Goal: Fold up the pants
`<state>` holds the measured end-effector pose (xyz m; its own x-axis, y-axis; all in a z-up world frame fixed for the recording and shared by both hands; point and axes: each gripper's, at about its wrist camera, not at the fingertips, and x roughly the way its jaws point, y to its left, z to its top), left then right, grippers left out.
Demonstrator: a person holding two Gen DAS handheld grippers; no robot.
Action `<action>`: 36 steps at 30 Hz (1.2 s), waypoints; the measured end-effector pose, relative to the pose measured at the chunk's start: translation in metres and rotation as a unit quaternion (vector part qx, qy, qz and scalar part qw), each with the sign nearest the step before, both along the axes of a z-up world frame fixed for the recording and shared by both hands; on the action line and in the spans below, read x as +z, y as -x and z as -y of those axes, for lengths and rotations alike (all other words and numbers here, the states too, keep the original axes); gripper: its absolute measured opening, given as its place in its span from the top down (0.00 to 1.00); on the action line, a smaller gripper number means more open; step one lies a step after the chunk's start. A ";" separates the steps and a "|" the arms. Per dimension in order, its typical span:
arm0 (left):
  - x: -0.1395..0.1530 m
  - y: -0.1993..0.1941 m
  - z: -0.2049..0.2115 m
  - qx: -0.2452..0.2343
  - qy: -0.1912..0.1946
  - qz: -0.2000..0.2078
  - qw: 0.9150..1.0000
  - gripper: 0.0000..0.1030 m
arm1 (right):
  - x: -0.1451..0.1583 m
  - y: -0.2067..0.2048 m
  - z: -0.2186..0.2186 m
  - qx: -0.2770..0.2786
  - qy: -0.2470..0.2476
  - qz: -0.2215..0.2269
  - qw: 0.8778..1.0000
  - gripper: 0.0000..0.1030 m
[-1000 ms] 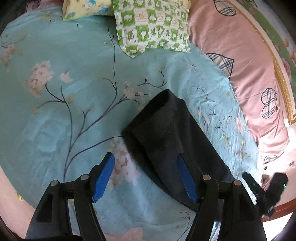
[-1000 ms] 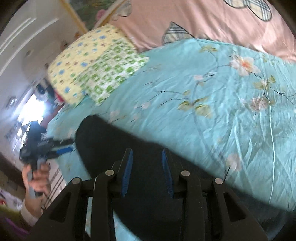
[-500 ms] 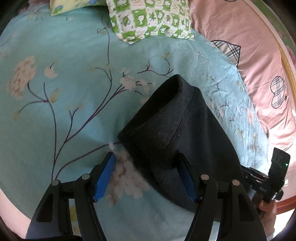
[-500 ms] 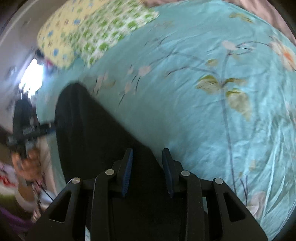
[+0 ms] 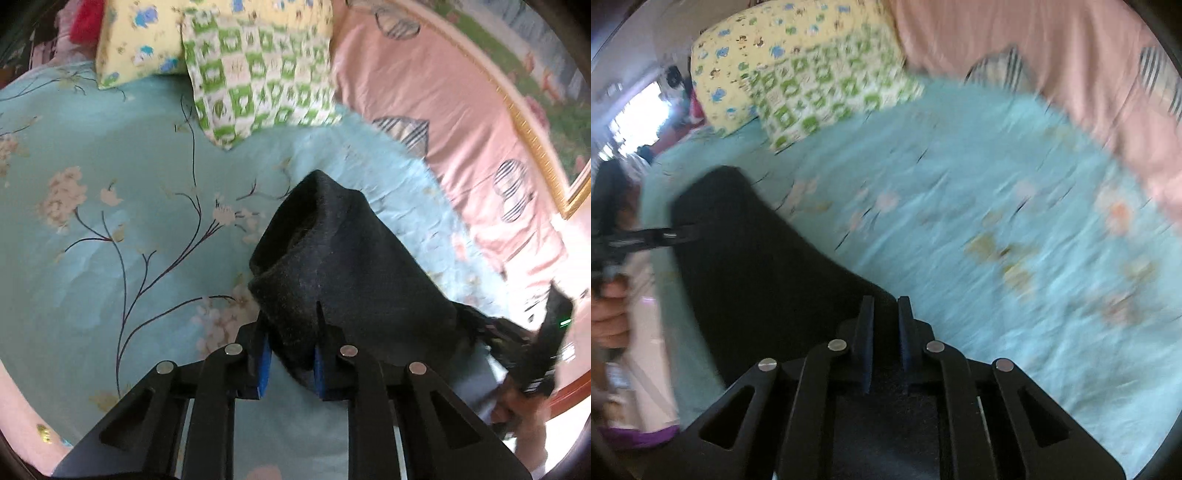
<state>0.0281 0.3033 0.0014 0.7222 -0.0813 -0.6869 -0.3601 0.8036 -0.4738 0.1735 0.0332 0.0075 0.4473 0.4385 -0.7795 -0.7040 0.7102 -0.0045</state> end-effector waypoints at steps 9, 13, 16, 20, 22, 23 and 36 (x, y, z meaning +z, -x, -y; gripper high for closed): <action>-0.027 -0.017 -0.007 -0.024 -0.045 -0.030 0.998 0.83 | -0.034 0.007 -0.031 -0.045 0.059 0.070 0.995 0.89; -0.045 -0.023 -0.010 -0.028 -0.051 -0.048 0.997 0.75 | -0.049 -0.002 -0.032 -0.063 0.046 0.048 0.996 0.88; -0.036 -0.011 -0.013 -0.016 -0.056 -0.045 0.997 0.58 | -0.039 0.006 -0.025 -0.066 0.022 0.040 0.997 0.78; -0.016 0.008 -0.020 0.007 -0.048 -0.028 0.998 0.56 | -0.017 0.018 -0.002 -0.087 -0.020 0.025 0.996 0.64; -0.007 0.015 -0.019 0.008 -0.049 -0.025 0.998 0.55 | -0.010 0.027 0.012 -0.094 -0.051 0.010 0.994 0.63; -0.003 0.016 -0.015 0.003 -0.053 -0.024 0.998 0.55 | -0.008 0.031 0.020 -0.100 -0.062 0.004 0.993 0.63; 0.019 -0.004 0.065 -0.095 -0.071 -0.007 0.993 0.44 | -0.005 0.095 0.112 -0.179 -0.140 -0.040 0.973 0.63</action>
